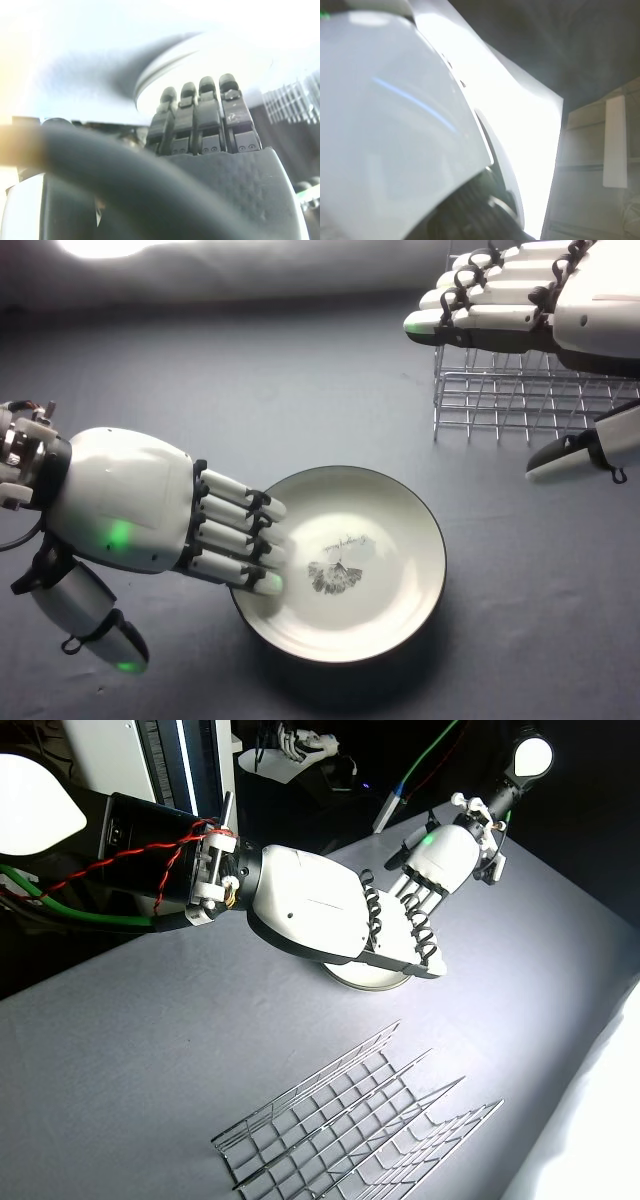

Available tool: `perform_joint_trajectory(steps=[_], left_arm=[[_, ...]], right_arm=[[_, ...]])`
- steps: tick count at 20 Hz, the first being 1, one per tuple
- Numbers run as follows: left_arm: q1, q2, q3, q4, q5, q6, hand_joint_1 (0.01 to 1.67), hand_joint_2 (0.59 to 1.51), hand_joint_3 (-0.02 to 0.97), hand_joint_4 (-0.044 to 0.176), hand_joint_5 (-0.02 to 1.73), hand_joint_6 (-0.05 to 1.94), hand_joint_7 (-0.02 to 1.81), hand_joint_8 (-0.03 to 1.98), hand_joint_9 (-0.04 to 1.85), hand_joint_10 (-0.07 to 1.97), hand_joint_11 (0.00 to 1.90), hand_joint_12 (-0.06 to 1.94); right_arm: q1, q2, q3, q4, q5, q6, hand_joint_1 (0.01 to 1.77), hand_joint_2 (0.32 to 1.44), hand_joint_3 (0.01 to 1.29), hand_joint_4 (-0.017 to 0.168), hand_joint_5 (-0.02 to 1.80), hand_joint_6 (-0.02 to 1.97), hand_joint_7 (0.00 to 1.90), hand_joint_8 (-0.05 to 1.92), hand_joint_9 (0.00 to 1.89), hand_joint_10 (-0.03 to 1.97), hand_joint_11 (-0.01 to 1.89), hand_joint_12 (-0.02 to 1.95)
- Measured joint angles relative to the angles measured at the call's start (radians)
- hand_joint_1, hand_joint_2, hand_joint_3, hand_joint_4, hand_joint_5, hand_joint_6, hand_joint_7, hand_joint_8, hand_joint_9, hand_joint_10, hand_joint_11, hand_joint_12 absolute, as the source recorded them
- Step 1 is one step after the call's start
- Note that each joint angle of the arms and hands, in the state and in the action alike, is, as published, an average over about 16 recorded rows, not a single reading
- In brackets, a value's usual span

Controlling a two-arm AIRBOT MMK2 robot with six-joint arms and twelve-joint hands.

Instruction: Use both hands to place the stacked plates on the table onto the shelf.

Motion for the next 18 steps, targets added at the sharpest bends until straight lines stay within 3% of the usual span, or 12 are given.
perform_joint_trajectory(steps=[8, 18], left_arm=[[0.016, -0.026, 0.046, 0.031, 0.006, -0.006, 0.01, 1.176, 0.016, -0.004, 0.01, -0.01, 0.01, 0.00, 0.02, 0.01, 0.01, -0.01], [0.046, -0.040, 0.055, 0.036, 0.012, -0.011, 0.01, 1.168, 0.016, -0.007, 0.00, -0.02, 0.00, -0.01, 0.02, 0.01, 0.01, -0.01]], right_arm=[[-0.016, 0.007, -0.006, -0.002, 0.019, 0.000, 0.76, 1.03, 0.02, 0.003, 0.01, 0.03, 0.01, 0.01, 0.01, 0.01, 0.02, -0.01], [-0.034, 0.014, -0.008, -0.004, 0.045, 0.000, 0.77, 1.04, 0.02, 0.003, 0.01, 0.03, 0.01, 0.01, 0.01, 0.01, 0.02, -0.01]])
